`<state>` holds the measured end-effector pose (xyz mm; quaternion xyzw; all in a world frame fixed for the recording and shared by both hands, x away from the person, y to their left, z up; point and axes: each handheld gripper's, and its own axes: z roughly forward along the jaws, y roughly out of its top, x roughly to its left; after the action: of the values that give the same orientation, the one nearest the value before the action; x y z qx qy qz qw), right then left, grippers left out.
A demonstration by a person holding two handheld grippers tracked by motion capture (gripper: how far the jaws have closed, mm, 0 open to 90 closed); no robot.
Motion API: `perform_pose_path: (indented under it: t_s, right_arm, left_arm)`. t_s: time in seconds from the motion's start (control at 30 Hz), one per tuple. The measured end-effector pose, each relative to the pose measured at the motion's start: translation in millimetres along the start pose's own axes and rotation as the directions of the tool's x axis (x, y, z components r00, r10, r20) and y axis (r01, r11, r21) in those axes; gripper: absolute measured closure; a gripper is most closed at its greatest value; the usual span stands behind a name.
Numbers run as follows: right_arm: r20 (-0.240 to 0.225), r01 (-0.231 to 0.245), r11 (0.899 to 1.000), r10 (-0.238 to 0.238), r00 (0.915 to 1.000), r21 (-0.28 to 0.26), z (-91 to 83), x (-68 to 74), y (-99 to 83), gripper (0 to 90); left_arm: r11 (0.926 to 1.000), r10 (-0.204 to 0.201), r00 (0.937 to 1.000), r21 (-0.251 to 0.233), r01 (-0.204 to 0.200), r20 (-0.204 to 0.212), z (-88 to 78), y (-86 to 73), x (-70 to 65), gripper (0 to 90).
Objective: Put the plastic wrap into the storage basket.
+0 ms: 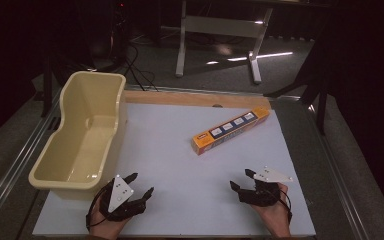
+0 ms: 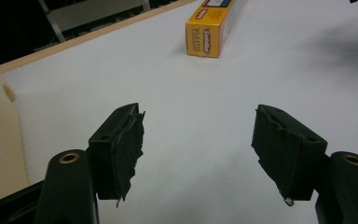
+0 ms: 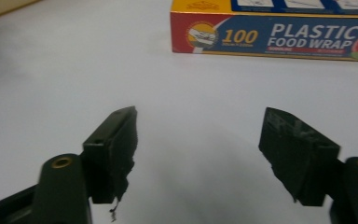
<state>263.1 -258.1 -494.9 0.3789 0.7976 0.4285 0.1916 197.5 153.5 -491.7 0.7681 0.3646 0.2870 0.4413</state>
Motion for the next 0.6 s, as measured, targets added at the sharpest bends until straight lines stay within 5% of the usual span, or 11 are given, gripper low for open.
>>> perform_pose_path:
  t_s: [0.53, 0.6]
  right_arm:
    - [-0.029, 0.014, 1.0, -0.014, 0.9995, -0.023, 9.8, 13.9, 11.4, 36.8]
    - [-0.069, 0.067, 0.997, -0.069, 0.9953, -0.031, 17.3, 28.9, 25.0, 45.4]
  left_arm:
    - [0.9983, -0.038, 0.9993, -0.043, 0.038, -0.005, -6.3, -0.7, 4.9, 32.5]
    - [0.9979, -0.041, 0.9992, -0.051, 0.041, 0.0, -7.7, -0.9, 4.7, 32.5]
